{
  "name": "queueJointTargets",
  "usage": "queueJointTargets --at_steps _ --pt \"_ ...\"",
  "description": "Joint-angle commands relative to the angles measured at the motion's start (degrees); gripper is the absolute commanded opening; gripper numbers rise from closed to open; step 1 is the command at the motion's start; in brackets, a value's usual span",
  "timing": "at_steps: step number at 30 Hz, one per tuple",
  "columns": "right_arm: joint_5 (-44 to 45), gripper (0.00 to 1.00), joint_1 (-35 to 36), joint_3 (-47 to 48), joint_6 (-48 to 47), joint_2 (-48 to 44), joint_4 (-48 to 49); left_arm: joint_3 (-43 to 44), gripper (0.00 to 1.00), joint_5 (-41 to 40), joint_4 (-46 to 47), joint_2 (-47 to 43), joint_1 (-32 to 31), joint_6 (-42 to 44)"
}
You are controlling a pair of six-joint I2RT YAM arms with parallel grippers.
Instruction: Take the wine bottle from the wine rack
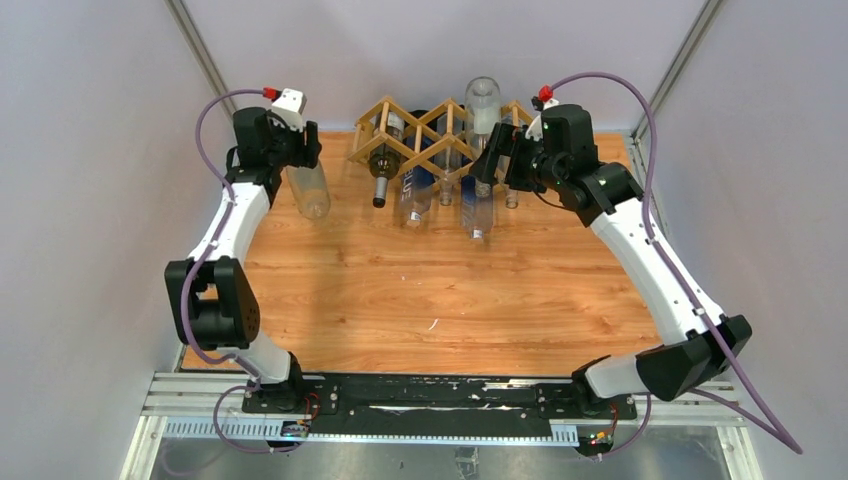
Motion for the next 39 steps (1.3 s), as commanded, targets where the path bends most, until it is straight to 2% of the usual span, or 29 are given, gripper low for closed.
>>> queueJointTargets --at_steps 1,4,10,18,22,23,25,26,27,33,39 --pt "-1.36 0.99 -2.75 0.1 0.4 1.46 1.77 0.28 0.0 3.28 19.56 0.63 0.5 -3.62" --pt "-0.89 0.99 -3.29 -1.03 0.94 2.12 3.24 -1.82 0.0 2.68 27.4 2.5 0.52 -7.03" --pt "0.13 1.0 -3.56 -2.21 1.4 3.7 5.03 1.15 0.0 2.62 33.78 8.85 0.37 -10.05" --pt "-0.11 1.0 -4.9 -2.16 1.16 5.59 6.01 5.46 0.0 0.56 37.39 15.28 -0.18 -10.11" --pt "-0.42 1.0 -5.64 -1.68 1.09 6.39 6.18 4.76 0.01 -0.36 38.46 16.21 -1.3 -9.2" --pt "-0.53 1.0 -5.93 -1.46 0.95 6.74 6.18 4.29 0.08 -0.64 38.81 16.17 -1.65 -8.64" --pt "-0.83 1.0 -6.51 -0.81 0.79 7.42 6.18 3.45 0.38 -0.65 39.0 15.93 -2.0 -8.34" --pt "-0.97 1.0 -6.79 -0.51 0.76 7.88 6.22 3.11 0.47 -0.57 39.01 15.64 -2.02 -8.61" --pt "-1.22 1.0 -7.2 -0.02 0.68 8.32 6.18 2.65 0.6 -0.81 38.93 15.12 -2.02 -8.99" --pt "-1.88 1.0 -8.04 2.49 0.28 12.63 5.92 -2.76 0.89 0.89 37.87 8.79 -1.93 -7.01" --pt "-4.82 1.0 -8.11 5.86 1.04 18.28 5.9 -4.98 0.92 0.26 32.92 4.02 -1.54 -6.42"
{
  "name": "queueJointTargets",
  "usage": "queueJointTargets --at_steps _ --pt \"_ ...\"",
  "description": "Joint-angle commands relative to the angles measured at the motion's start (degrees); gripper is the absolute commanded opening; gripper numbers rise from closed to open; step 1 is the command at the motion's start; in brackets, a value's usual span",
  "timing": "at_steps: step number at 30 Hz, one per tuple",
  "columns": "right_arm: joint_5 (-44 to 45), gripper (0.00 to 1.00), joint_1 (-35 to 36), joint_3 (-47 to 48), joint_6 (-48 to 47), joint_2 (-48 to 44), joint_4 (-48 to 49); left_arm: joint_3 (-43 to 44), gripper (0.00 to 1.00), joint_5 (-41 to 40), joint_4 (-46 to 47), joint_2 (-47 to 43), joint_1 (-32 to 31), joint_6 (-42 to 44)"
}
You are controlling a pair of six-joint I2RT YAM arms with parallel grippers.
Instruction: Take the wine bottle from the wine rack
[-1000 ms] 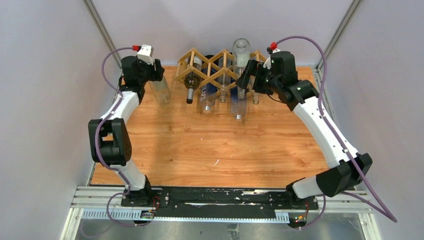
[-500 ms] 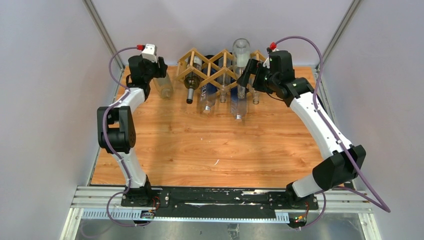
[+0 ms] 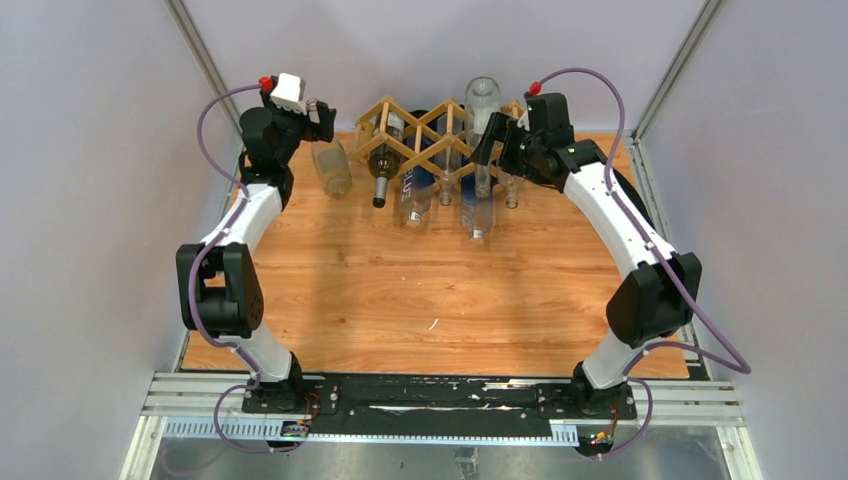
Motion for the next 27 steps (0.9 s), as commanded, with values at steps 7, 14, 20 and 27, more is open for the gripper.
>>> queueJointTargets --at_steps 7,14,20,27 --pt "-4.95 1.0 -0.64 4.39 0.62 6.76 0.28 -2.35 1.0 -0.6 -8.57 -8.7 1.48 0.92" --pt "-6.0 1.0 -0.42 8.33 1.23 11.26 0.1 8.03 1.0 3.61 -35.57 -12.93 5.59 0.04" --pt "-6.63 0.87 -0.2 9.56 1.94 14.15 0.24 17.69 1.0 9.39 -57.08 -12.38 10.36 -0.39" --pt "-6.73 0.68 0.39 6.99 2.8 13.68 1.72 20.7 1.0 12.27 -68.26 -13.7 12.77 3.33"
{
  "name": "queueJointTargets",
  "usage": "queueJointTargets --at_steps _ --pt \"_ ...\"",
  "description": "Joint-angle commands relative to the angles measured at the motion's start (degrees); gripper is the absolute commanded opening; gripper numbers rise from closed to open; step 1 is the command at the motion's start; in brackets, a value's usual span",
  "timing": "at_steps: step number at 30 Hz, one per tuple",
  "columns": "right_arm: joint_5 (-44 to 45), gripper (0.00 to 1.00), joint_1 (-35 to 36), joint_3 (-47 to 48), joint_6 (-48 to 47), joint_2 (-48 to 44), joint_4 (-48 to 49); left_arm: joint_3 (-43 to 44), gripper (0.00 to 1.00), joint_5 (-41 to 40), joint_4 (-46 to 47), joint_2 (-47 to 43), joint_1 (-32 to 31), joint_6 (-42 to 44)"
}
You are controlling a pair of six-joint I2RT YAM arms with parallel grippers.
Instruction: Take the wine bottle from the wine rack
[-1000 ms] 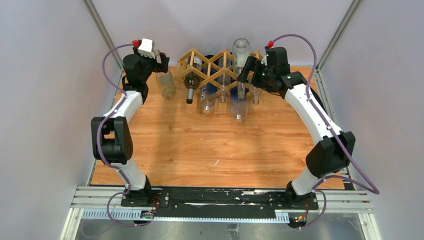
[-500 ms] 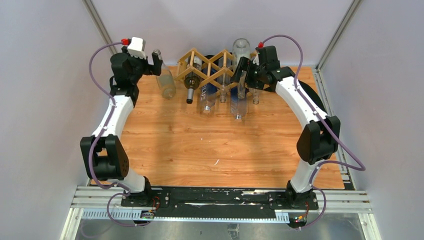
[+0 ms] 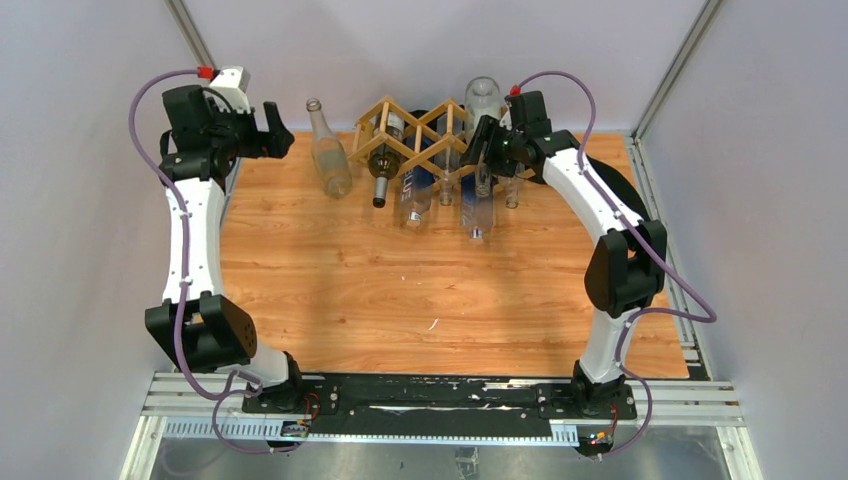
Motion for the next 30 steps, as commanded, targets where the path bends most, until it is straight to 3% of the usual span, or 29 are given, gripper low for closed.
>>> queueJointTargets --at_steps 1,4,8,15,27,30 --pt "-0.49 0.65 0.42 -1.08 1.04 -0.22 0.96 1.73 1.0 2.44 -13.54 -1.76 0.36 3.37" --pt "-0.19 0.58 0.42 -1.31 1.37 -0.62 0.94 2.41 1.0 3.1 -17.31 -2.17 0.36 4.04" --pt "-0.41 0.41 0.42 -1.4 1.61 -2.13 1.5 2.39 1.0 3.59 -20.2 -3.46 0.39 4.18" --pt "-1.14 0.02 0.4 -1.2 2.13 -6.29 2.33 0.78 1.0 4.0 -21.74 -6.57 0.35 6.6" --pt "-10.95 0.0 -1.5 -4.05 9.97 -15.3 9.33 -2.73 1.0 15.51 -21.74 -10.3 0.39 12.86" --pt "-12.18 0.0 -1.85 -4.57 11.22 -17.76 10.27 -4.93 1.0 18.11 -21.68 -11.26 0.18 18.55"
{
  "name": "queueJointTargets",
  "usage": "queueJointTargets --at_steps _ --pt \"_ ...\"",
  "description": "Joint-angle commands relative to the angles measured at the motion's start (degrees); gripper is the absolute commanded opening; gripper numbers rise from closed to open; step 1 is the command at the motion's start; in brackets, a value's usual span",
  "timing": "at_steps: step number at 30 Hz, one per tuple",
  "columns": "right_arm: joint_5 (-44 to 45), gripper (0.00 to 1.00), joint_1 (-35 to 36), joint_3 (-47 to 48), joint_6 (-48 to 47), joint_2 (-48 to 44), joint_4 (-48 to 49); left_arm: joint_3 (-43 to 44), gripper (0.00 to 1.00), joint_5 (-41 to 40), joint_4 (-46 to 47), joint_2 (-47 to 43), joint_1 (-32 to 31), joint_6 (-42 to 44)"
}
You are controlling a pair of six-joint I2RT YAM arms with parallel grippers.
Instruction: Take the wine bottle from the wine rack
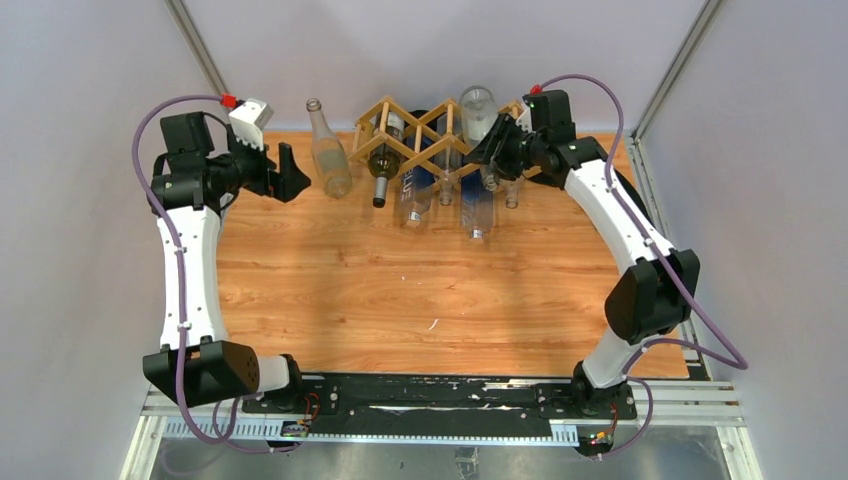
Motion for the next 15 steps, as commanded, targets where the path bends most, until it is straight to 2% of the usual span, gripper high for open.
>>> queueJointTargets --at_steps 1,5,10,12,15 --pt "-5.6 0.0 -0.99 0.69 2.05 -8.06 10.64 -3.4 1.0 5.17 -0.63 -1.87 -0.39 8.18" --pt "-6.54 0.0 -1.04 -0.6 2.79 -12.18 11.53 -6.47 1.0 6.26 -0.68 -3.57 -0.84 13.0" --pt "-6.22 0.0 0.45 -2.82 3.26 -16.73 10.81 -10.87 1.0 9.23 -0.59 -8.64 -2.27 24.46" --pt "-5.23 0.0 2.65 -3.46 2.35 -17.65 9.28 -12.28 1.0 8.55 -0.6 -9.75 -4.16 30.29" --pt "-4.38 0.0 5.88 -5.05 2.09 -19.3 8.9 -12.81 1.0 5.25 -0.65 -10.65 -8.87 33.33"
